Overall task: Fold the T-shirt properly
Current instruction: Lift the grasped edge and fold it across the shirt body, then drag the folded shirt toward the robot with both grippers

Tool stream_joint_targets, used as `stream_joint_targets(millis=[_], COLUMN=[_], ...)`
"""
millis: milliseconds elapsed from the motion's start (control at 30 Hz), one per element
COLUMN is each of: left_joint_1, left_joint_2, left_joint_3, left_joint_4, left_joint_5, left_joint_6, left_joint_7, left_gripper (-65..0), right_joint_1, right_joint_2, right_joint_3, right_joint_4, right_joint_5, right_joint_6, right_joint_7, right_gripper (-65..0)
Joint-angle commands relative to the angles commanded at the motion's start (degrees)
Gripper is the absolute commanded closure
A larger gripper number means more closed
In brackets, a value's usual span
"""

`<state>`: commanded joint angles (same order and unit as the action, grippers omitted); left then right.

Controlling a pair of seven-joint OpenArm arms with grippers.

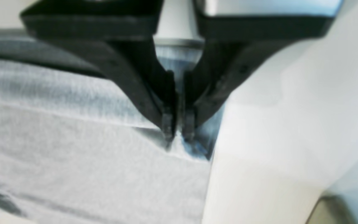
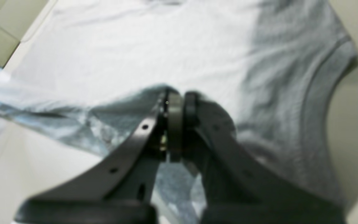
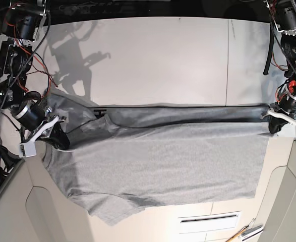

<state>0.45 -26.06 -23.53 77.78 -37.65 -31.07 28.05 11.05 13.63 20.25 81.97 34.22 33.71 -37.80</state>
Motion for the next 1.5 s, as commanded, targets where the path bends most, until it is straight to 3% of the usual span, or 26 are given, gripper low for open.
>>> stream_joint_targets(millis=[167,267,367,467,533,600,667,700,767,867,1000,1167,1267,1367,1500], left_joint_1=[-0.59,-0.57,-0.63,-0.63,-0.59,-0.63,-0.63,-0.63,-0.63,-0.57,-0.61,-0.24,0.9,1.88,2.67], left_joint_2=[0.04,0.68,1.03,1.01,0.98,0.98,0.96,0.96,0.94,0.98,0.98,0.96,1.11,1.27,2.4], left_joint_3=[3.1,5.11,5.31,5.31,5.31,5.29,5.29,5.18,5.18,4.28,-0.63,-8.72,-9.09,-7.63,-7.5], left_joint_4=[-1.88,-2.56,-2.56,-2.56,-2.56,-2.56,-2.56,-2.54,-2.54,-2.54,-2.51,-2.51,-2.54,-2.54,-2.54], left_joint_5=[-0.44,3.19,4.37,6.78,7.28,7.54,7.56,7.54,7.48,6.86,1.92,-6.8,-8.22,-8.35,-8.02], left_joint_6=[0.0,0.04,4.76,6.05,6.03,6.03,6.05,6.51,9.92,12.92,12.81,9.05,8.96,8.96,8.96], left_joint_7=[-0.37,-3.39,-4.2,-5.16,-5.11,-5.2,-5.84,-5.81,-5.77,-3.72,3.02,10.54,10.78,10.75,8.76], left_gripper=[0.0,0.0,0.0,0.0,-8.9,-17.9,-25.8,-29.4,-33.2,-33.2,-33.2,-36.0,-42.7,-43.9,-43.9], right_joint_1=[3.56,3.13,2.49,2.45,2.43,2.4,2.4,2.4,2.38,1.36,-1.95,-5.88,-9.18,-11.58,-12.5], right_joint_2=[-0.22,-0.37,-0.35,-0.35,-0.33,-0.33,-0.31,-0.31,-0.31,-0.33,-0.31,0.24,0.57,0.46,0.48], right_joint_3=[-0.46,-0.61,-0.61,-0.61,-0.61,-0.61,-0.61,-0.59,0.22,4.15,11.37,19.45,21.57,21.79,21.77], right_joint_4=[-5.11,-7.63,-10.6,-13.2,-14.14,-14.32,-14.25,-14.21,-14.14,-12.35,-7.58,-5.75,-5.75,-5.75,-6.16], right_joint_5=[-1.03,-1.64,-2.34,-2.32,-2.32,-2.29,-2.08,-2.05,-1.11,3.06,4.61,6.16,8.35,8.68,8.63], right_joint_6=[-0.02,-0.09,-0.11,-0.11,-0.11,-0.11,-0.13,-0.31,-0.31,-0.31,-0.28,-0.31,-0.5,-0.5,-0.5], right_joint_7=[0.02,0.04,0.52,0.7,0.66,-0.79,-2.73,-3.3,-4.09,-5.29,-5.97,-5.97,-5.92,-5.55,-4.04], right_gripper=[0.0,0.0,0.0,0.0,-0.4,-19.2,-31.2,-32.1,-32.1,-32.1,-32.1,-32.1,-32.1,-32.3,-41.2])
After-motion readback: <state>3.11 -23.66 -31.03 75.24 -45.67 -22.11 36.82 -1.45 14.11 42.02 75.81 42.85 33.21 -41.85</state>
